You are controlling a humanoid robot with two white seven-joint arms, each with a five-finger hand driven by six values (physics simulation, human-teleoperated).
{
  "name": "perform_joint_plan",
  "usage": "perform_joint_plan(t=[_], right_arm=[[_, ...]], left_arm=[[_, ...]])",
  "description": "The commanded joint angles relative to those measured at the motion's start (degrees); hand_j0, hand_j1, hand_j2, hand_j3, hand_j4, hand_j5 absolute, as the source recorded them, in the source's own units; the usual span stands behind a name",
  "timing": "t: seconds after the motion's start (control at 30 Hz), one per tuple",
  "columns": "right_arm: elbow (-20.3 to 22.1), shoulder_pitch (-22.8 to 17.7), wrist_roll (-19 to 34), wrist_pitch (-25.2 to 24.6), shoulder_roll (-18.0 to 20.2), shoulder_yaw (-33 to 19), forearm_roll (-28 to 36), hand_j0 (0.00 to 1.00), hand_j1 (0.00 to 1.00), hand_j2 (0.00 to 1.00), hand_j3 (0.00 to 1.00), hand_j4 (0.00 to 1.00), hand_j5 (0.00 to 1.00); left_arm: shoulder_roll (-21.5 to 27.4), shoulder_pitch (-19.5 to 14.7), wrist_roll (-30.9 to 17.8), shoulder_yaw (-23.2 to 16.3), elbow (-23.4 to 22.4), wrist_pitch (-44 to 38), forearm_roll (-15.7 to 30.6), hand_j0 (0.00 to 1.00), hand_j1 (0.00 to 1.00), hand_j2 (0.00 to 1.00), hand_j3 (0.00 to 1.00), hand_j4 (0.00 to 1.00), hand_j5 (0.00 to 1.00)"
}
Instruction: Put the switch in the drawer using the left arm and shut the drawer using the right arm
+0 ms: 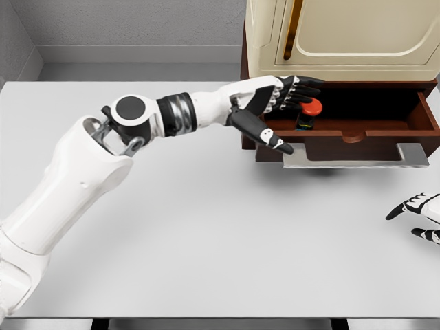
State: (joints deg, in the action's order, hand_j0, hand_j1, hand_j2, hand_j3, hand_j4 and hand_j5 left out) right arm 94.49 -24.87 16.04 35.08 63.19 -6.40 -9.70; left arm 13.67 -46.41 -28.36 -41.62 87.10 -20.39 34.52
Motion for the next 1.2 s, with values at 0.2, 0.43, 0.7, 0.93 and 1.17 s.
perform_joint_plan(t=[0.2, 0.43, 0.7, 0.93, 1.17], right_arm=[[-0.5, 0.2, 0.0, -0.1, 0.1, 0.1, 0.3, 0.64, 0.64, 0.64, 0.64, 0.64, 0.64], [-0.5, 0.2, 0.0, -0.1, 0.2, 0.0, 0.4, 0.64, 0.64, 0.64, 0.64, 0.64, 0.64], [0.3, 1.1, 0.0, -0.1, 1.1, 0.0, 0.7, 0.61, 0.61, 0.61, 0.61, 0.61, 0.61], [2.5, 2.0, 0.0, -0.1, 1.1, 0.1, 2.7, 0.61, 0.61, 0.61, 0.61, 0.61, 0.61], [2.4, 4.3, -0.2, -0.1, 0.3, 0.7, 2.8, 0.61, 0.61, 0.61, 0.61, 0.61, 0.61]], left_arm=[[-3.8, -0.5, 0.2, -0.7, -1.7, -0.2, -0.4, 1.00, 1.00, 1.00, 1.00, 1.00, 1.00], [-9.8, -1.9, 0.2, -0.8, -4.6, -0.3, -4.4, 1.00, 1.00, 1.00, 1.00, 1.00, 1.00], [-2.5, -1.8, 0.1, -0.3, 10.7, -0.3, -3.7, 1.00, 1.00, 1.00, 1.00, 1.00, 1.00], [13.2, 0.5, -6.6, 3.7, 16.3, 21.2, 4.2, 1.00, 1.00, 1.00, 1.00, 1.00, 1.00], [25.5, 19.1, -6.6, 21.5, 16.2, 48.6, 3.9, 1.00, 1.00, 1.00, 1.00, 1.00, 1.00]])
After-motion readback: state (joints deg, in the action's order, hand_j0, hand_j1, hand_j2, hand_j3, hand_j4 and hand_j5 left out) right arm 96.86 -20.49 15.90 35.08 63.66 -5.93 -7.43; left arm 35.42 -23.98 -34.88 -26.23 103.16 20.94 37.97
